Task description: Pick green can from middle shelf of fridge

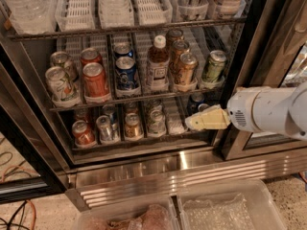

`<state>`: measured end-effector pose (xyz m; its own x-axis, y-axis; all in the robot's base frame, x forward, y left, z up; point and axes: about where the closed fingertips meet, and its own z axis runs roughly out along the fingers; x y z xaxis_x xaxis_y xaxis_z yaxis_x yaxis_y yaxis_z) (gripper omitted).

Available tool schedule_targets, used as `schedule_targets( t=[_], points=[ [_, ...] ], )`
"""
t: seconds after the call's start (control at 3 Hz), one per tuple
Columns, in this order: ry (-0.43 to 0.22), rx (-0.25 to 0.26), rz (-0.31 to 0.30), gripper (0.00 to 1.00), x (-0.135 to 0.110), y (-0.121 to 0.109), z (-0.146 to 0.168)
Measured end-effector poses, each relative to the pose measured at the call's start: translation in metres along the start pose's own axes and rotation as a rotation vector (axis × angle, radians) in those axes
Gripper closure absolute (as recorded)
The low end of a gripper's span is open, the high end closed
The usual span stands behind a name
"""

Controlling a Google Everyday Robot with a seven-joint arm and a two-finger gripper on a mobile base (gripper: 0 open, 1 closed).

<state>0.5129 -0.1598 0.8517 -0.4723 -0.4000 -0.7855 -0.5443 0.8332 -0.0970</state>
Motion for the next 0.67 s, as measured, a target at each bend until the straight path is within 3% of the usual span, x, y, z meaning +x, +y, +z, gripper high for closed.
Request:
schedule_targets(
  t=[0.33, 0.67],
  points=[
    [-0.070, 0.075, 0.063, 0.00, -0.011, -0.011, 0.002],
    [-0.128, 0.126, 0.137, 0.00, -0.011, -0.013, 0.023]
  ],
)
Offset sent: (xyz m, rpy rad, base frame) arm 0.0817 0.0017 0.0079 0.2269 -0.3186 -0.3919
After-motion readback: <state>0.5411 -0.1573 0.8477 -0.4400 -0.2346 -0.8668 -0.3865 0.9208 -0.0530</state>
